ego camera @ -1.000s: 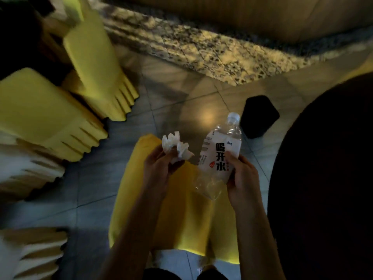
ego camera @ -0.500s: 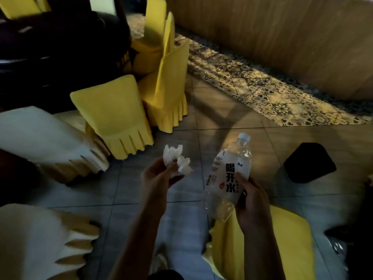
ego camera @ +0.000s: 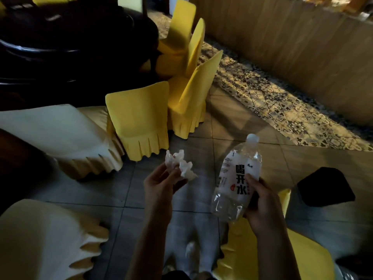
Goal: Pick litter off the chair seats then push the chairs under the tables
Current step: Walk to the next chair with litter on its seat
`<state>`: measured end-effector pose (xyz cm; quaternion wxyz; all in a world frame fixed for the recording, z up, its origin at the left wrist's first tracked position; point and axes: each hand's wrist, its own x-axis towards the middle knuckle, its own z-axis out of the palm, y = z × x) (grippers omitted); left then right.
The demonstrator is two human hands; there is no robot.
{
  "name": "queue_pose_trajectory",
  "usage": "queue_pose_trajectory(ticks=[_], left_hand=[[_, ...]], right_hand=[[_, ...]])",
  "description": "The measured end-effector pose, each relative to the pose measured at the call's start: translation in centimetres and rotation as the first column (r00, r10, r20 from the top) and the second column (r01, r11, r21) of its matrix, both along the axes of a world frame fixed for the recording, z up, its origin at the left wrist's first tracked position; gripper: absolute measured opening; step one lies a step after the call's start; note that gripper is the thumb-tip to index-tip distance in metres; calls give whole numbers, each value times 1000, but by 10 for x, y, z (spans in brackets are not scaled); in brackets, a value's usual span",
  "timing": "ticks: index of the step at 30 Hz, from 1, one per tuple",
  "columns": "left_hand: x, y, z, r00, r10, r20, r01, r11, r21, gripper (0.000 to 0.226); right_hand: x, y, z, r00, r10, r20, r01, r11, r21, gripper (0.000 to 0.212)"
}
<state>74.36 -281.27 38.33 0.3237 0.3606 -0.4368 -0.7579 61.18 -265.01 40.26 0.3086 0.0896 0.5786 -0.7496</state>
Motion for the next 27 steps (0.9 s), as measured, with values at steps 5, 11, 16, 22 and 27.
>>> queue_pose_trajectory(ticks=[5, 11, 16, 22, 27], left_hand=[[-48, -26, -7, 999, -44, 13, 44, 999, -1, 23], [-157, -70, -1, 998, -68, -2, 68, 998, -10, 21], [-257, -97, 13, 994, -112, -7, 111, 992, -63, 21], [-345, -110, 12, 971, -240, 24, 241, 970, -33, 29], [-428, -129, 9, 954, -301, 12, 301, 954, 17, 35]], right_hand=[[-46, -27, -17, 1000, 1, 24, 0, 1000, -23, 37], [-154, -80, -22, 1000, -29, 8, 30, 999, -42, 26], [-250, -101, -8, 996, -63, -68, 57, 995, -86, 19], [-332, -107, -1, 983, -180, -43, 175, 980, -97, 19], [-388, -116, -12, 970, -243, 9, 243, 967, -80, 29]])
